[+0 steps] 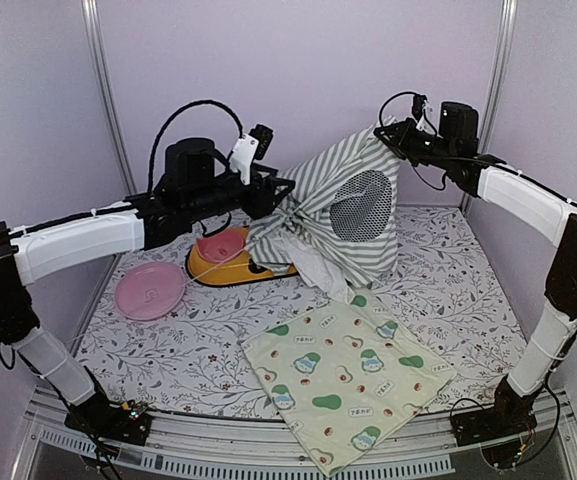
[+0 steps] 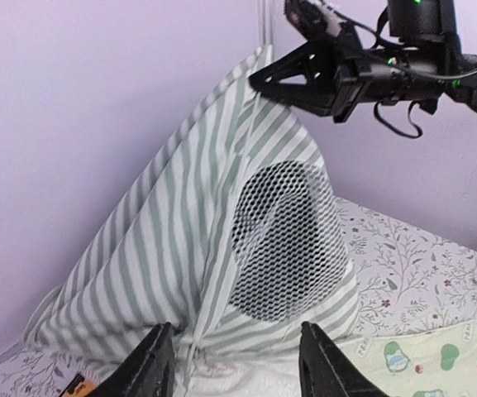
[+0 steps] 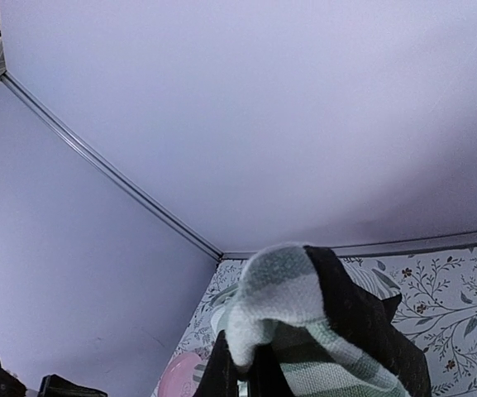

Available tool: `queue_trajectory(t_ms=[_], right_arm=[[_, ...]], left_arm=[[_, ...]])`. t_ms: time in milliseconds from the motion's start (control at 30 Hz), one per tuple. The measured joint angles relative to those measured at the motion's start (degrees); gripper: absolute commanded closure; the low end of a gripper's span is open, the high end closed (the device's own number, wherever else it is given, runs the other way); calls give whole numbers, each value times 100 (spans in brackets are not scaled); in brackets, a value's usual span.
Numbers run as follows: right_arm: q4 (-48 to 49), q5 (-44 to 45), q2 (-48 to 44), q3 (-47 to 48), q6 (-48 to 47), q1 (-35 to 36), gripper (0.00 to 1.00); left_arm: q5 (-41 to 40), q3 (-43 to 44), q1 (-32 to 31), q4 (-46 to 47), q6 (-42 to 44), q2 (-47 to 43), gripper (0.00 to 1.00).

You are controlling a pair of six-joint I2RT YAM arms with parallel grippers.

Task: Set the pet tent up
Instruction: Insert the tent pole into the pole socket of the pet tent, then adjust the tent at the corner of the board.

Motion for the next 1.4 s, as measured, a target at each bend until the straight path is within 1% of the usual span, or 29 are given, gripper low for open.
queue_trajectory(t_ms=[100, 233, 300, 433, 733, 900, 1033, 1233, 1267, 1333, 1400], right_arm=[[-28, -260, 170, 293, 2, -179, 100], [-109, -660, 382, 627, 7, -321, 100], [-164, -828, 446, 721, 11, -372, 100], [-295, -1093, 514, 887, 61, -448, 100], [-352, -1388, 675, 1244, 68, -520, 100], [-391, -1475, 750, 1357, 68, -538, 100], [-420, -1541, 750, 1357, 66, -560, 100], [-474, -1600, 752, 1357, 66, -570, 100], [-483, -1602, 750, 1357, 66, -575, 100], [-487, -1606, 750, 1360, 68, -588, 100], [-514, -1615, 754, 1384, 68, -612, 100]], left_arm=[[-295, -750, 229, 37, -20, -348, 48], [-599, -1397, 529, -190, -33, -341, 45], [-763, -1513, 649, -424, -11, -254, 44], [-826, -1532, 800, -586, 31, -177, 42], [-789, -1893, 817, -793, 35, -179, 41], [-647, -1899, 817, -815, 37, -177, 42], [-546, -1853, 817, -769, 59, -164, 45], [-415, -1106, 780, -636, 210, 313, 46], [-363, -811, 745, -564, 302, 573, 49], [-352, -776, 730, -595, 326, 614, 51], [-345, -638, 697, -625, 404, 739, 59]])
